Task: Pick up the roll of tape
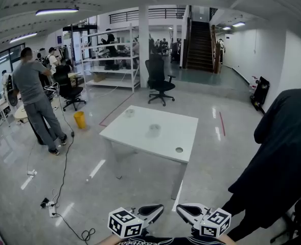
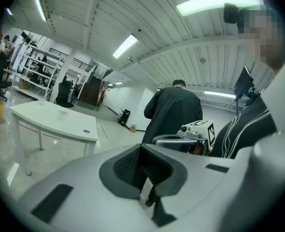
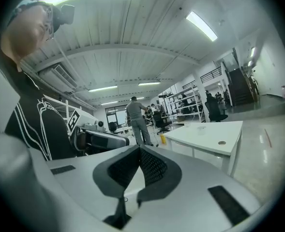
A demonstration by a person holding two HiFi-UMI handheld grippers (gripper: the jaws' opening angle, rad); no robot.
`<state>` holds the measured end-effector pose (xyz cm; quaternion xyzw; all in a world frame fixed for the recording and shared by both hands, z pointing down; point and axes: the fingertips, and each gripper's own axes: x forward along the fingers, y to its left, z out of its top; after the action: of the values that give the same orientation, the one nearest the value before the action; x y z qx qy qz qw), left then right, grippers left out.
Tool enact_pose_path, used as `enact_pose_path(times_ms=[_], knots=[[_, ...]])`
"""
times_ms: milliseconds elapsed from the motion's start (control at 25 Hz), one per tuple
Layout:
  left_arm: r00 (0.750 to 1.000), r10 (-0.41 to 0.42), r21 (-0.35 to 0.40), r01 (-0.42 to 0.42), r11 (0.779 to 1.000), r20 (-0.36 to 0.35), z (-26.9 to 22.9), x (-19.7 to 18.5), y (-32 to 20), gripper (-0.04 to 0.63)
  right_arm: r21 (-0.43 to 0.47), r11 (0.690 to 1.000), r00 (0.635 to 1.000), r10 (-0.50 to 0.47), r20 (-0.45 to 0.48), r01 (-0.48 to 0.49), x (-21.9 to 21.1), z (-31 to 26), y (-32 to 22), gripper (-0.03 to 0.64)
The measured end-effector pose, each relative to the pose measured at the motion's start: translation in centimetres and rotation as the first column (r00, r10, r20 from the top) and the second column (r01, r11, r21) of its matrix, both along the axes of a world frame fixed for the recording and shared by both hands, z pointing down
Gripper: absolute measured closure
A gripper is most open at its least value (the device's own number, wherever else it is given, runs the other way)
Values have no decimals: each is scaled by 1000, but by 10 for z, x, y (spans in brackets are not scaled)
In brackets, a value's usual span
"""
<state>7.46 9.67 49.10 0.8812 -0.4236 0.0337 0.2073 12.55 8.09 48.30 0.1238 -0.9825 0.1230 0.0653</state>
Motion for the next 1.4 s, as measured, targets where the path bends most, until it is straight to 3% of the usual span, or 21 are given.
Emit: enact_pose_path(times_ms=[200, 440, 640, 1080, 1200, 1400], knots=[[1000, 27, -3, -27, 1000, 7, -2, 2, 0, 592, -57, 998, 998, -3, 58, 6, -1, -8, -1, 603], [1000, 6, -16, -7, 1000, -25, 4, -18, -13, 592, -50, 998, 999, -40, 12, 40, -17, 4, -12, 603], [998, -18, -67, 14, 998, -59, 21, -31, -30, 592, -101, 993, 997, -70, -22, 67, -32, 23, -28, 601], [993, -54, -128, 40, 991, -108, 15, -96, -147, 592, -169, 984, 994, -68, -85, 53, -87, 36, -139, 601], [993, -60, -103, 49, 993, -103, 6, -121, -183, 592, -146, 989, 995, -47, -93, 33, -104, 30, -178, 601], [991, -75, -78, 67, 995, -113, -1, -151, -228, 592, -44, 999, 980, -20, -196, 11, -129, 32, -229, 601]])
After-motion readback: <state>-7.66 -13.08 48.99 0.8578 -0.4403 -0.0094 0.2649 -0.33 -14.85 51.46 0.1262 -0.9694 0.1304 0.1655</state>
